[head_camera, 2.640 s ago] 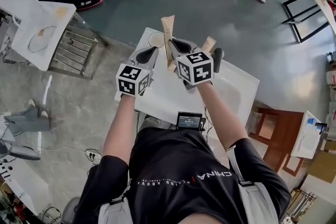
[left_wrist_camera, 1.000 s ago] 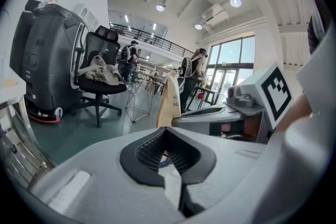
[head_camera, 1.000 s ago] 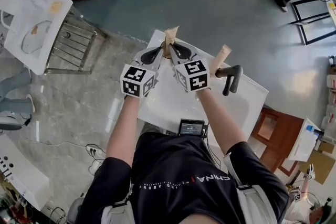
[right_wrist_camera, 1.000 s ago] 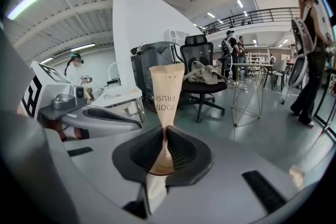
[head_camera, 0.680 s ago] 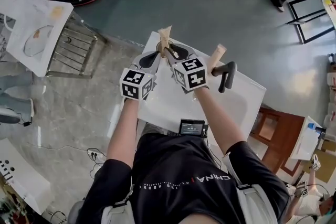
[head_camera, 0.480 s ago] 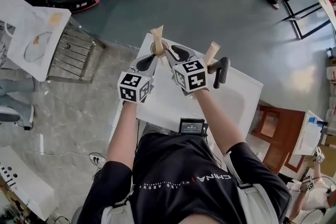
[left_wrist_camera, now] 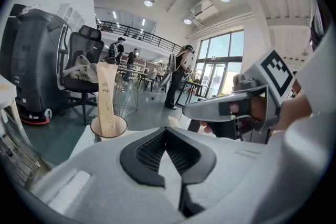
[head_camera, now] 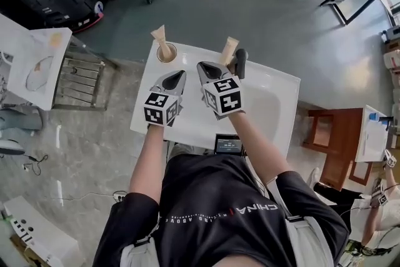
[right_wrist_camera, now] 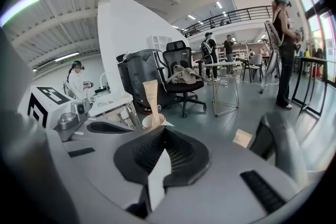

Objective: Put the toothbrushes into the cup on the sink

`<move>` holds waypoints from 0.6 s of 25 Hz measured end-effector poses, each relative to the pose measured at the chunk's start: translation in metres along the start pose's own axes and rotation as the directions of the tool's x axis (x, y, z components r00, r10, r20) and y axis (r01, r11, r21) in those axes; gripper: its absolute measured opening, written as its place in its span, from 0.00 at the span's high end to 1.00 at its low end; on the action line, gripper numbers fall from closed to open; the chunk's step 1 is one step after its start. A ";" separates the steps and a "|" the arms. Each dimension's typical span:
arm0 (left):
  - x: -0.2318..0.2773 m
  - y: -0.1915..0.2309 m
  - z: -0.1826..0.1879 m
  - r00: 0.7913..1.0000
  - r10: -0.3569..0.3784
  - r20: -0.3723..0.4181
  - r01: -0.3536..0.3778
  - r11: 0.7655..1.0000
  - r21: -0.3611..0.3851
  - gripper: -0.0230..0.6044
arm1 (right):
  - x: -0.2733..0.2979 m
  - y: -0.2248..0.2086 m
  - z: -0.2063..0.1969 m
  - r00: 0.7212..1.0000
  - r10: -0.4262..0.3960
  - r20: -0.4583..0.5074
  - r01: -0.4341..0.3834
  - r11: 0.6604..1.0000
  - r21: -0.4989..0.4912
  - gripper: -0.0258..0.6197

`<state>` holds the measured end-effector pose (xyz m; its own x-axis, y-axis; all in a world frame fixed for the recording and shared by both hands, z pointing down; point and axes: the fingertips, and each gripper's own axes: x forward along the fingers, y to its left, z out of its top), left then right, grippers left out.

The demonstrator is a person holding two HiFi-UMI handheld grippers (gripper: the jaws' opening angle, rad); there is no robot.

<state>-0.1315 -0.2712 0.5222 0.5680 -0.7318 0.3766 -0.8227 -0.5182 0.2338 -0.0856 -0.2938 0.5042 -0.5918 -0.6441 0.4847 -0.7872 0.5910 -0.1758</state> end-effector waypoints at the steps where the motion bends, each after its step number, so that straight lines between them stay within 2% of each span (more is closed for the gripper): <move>1: 0.001 -0.006 -0.002 1.000 -0.002 -0.003 0.002 1.000 0.003 0.95 | -0.009 0.000 -0.001 1.000 0.003 0.006 -0.003 1.000 -0.002 0.95; 5: 0.009 -0.029 -0.006 1.000 -0.014 -0.017 0.014 1.000 0.018 0.95 | -0.043 -0.004 0.000 0.999 0.002 0.039 -0.002 1.000 -0.006 0.95; 9: 0.028 -0.054 -0.004 0.997 -0.074 -0.028 0.074 0.997 0.018 0.95 | -0.070 -0.022 0.001 0.997 -0.030 0.068 0.029 0.999 0.022 0.95; 15: 0.071 -0.073 -0.002 0.986 -0.134 -0.099 0.141 0.988 0.066 0.95 | -0.102 -0.040 0.013 0.993 -0.039 0.107 0.033 0.998 0.055 0.95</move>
<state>-0.0310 -0.2844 0.5340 0.6678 -0.6085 0.4287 -0.7312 -0.6442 0.2245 0.0043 -0.2581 0.4507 -0.5758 -0.7151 0.3964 -0.8149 0.5415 -0.2067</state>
